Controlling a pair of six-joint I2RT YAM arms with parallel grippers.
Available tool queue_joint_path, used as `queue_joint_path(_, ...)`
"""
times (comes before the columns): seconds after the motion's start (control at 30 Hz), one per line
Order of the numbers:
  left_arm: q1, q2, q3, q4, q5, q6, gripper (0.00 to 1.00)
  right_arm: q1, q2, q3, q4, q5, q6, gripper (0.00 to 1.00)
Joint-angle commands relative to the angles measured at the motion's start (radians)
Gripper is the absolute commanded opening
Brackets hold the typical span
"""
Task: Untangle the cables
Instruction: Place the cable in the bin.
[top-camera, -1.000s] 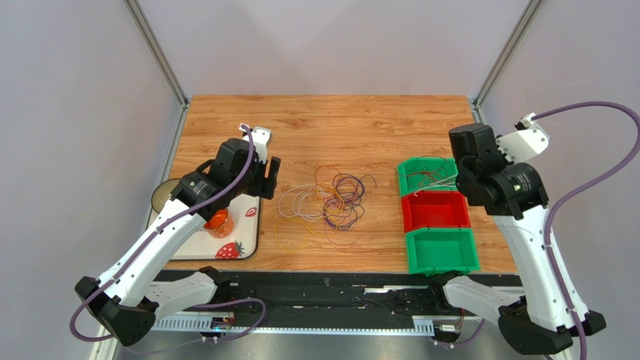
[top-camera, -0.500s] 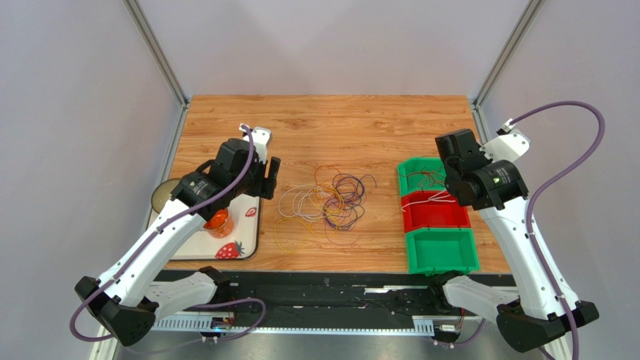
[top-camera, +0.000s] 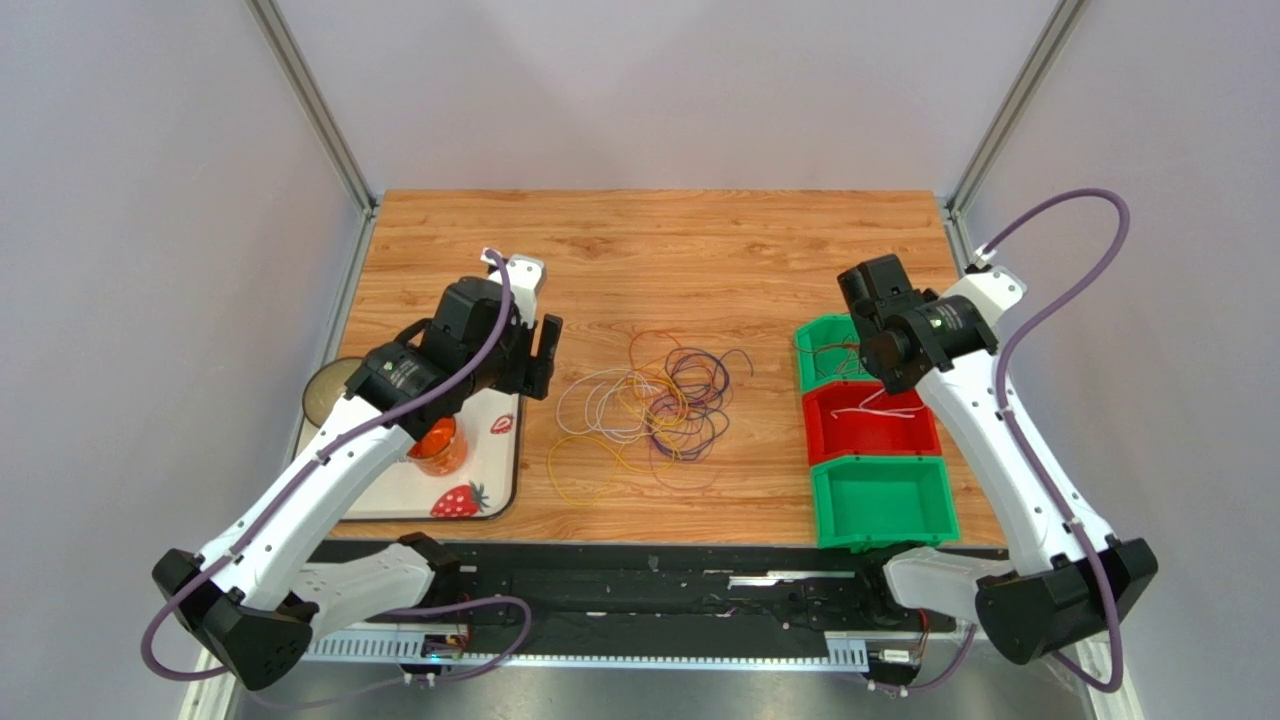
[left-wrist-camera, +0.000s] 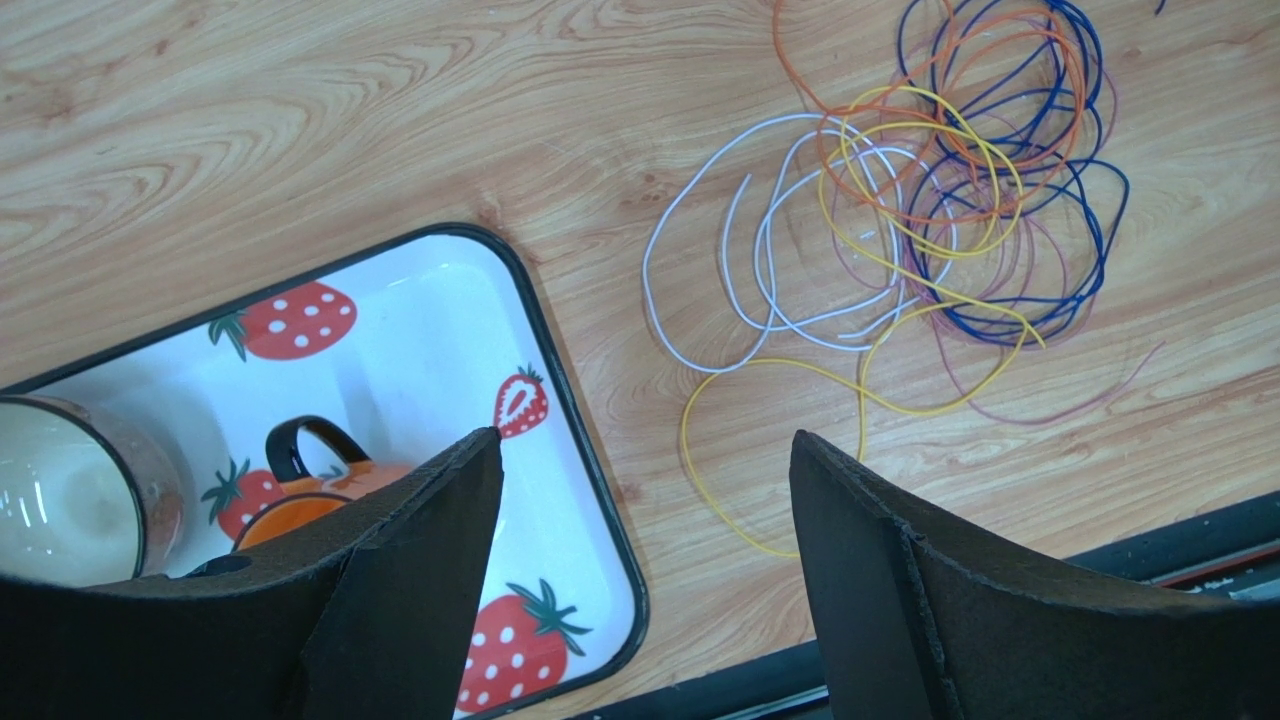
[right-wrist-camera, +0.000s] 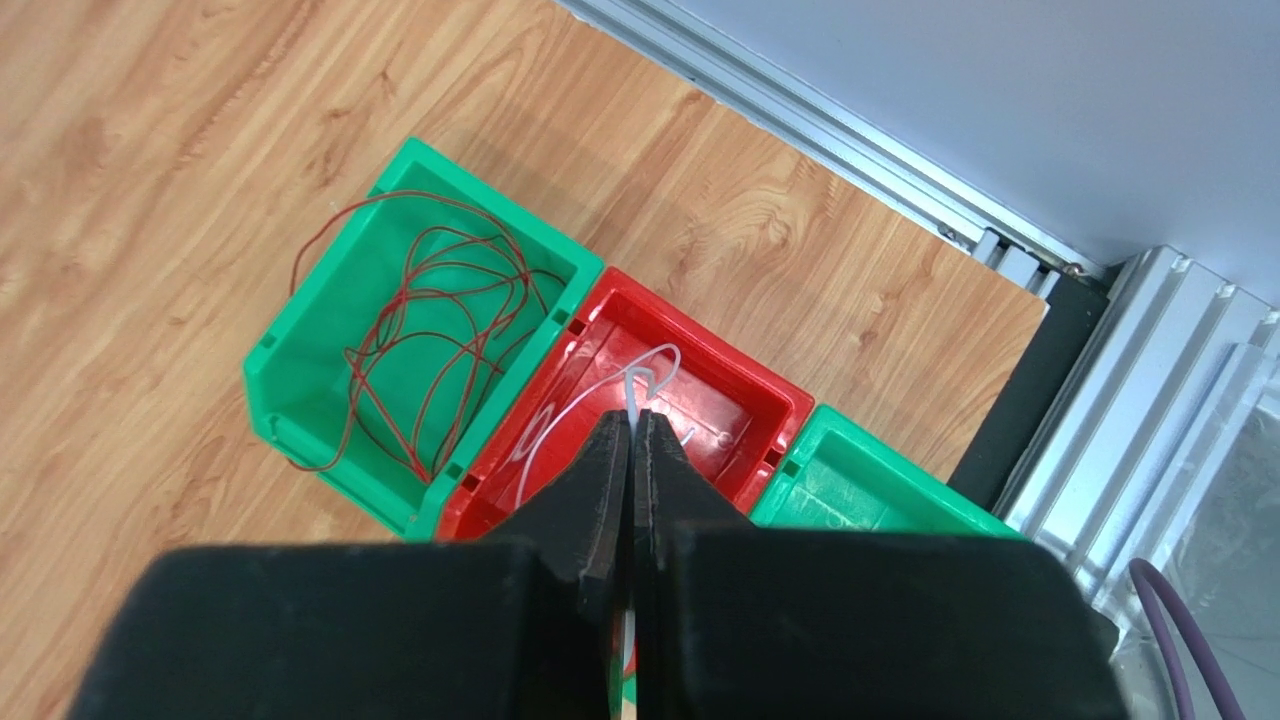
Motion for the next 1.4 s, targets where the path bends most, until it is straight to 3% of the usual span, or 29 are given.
queue_joint_path(0.0,-0.004,0.005,-0.004,0.021,-0.004,0.011,0.79,-0.005,0.031,-0.037,-0.283,0.064,0.082,0.00)
queue_joint_path(0.27,-0.004,0.006,-0.004,0.023,-0.002,0.012,0.79,-0.015,0.038,-0.192,0.042,-0.071,-0.160,0.00)
queue_joint_path(0.53,-0.004,0.009,-0.006,0.023,0.003,0.012,0.79,-0.109,-0.131,-0.390,0.431,-0.275,-0.363,0.00)
queue_joint_path(0.87,-0.004,0.009,-0.006,0.024,0.004,0.014,0.79,-0.193,-0.041,-0.471,0.599,-0.438,-0.380,0.00)
queue_joint_path(1.37,-0.002,0.017,-0.007,0.026,0.000,0.017,0.79,-0.290,0.119,-0.506,0.630,-0.427,-0.273,0.00)
